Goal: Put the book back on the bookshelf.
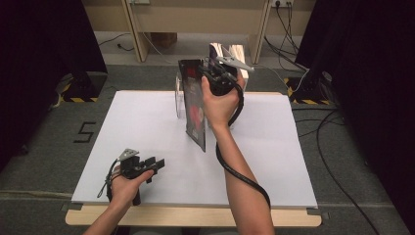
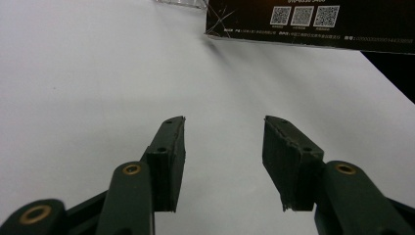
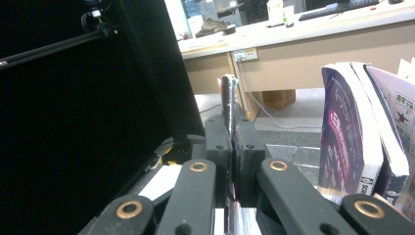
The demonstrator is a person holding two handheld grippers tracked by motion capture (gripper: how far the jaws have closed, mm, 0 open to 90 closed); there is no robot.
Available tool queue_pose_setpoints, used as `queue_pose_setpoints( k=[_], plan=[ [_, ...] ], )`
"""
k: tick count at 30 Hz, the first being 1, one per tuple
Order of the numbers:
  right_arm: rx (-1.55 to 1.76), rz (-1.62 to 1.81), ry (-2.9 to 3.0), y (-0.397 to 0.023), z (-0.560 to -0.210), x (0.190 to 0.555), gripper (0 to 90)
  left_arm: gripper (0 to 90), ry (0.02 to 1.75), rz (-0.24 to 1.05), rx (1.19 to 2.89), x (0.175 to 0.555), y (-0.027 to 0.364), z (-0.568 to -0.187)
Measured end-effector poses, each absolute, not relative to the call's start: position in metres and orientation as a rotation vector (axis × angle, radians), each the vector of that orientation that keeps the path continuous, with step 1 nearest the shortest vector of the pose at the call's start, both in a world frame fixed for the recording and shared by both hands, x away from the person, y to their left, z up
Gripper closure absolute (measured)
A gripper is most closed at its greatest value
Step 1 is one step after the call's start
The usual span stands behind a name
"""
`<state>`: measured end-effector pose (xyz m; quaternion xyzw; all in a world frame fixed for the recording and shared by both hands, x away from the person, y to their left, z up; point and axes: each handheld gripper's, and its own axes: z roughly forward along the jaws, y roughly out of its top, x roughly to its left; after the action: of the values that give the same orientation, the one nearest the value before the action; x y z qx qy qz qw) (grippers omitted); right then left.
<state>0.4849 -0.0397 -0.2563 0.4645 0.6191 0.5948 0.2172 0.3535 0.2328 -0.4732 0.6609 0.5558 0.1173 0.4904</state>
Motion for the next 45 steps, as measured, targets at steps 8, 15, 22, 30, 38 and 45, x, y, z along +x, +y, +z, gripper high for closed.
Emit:
queue_pose_setpoints(
  k=[8, 15, 22, 30, 38, 45],
  plan=[
    [1.277, 1.657, 1.702, -0.037, -0.255, 0.488, 87.6, 50.7, 1.35, 0.283, 1.602, 0.354, 0.233, -0.473],
    [1.268, 1.665, 1.686, -0.033, -0.256, 0.492, 87.6, 50.7, 1.351, 0.282, 1.606, 0.354, 0.234, -0.474],
    [1.261, 1.679, 1.664, -0.029, -0.255, 0.498, 87.6, 50.7, 1.352, 0.284, 1.598, 0.354, 0.235, -0.473],
    [1.25, 1.681, 1.639, -0.024, -0.256, 0.507, 87.6, 50.7, 1.355, 0.28, 1.596, 0.354, 0.235, -0.474],
    [1.239, 1.674, 1.609, -0.02, -0.258, 0.517, 87.5, 50.6, 1.353, 0.278, 1.595, 0.355, 0.236, -0.474],
    [1.237, 1.655, 1.613, -0.015, -0.273, 0.52, 87.2, 50.7, 1.352, 0.282, 1.595, 0.355, 0.237, -0.474]
  ],
)
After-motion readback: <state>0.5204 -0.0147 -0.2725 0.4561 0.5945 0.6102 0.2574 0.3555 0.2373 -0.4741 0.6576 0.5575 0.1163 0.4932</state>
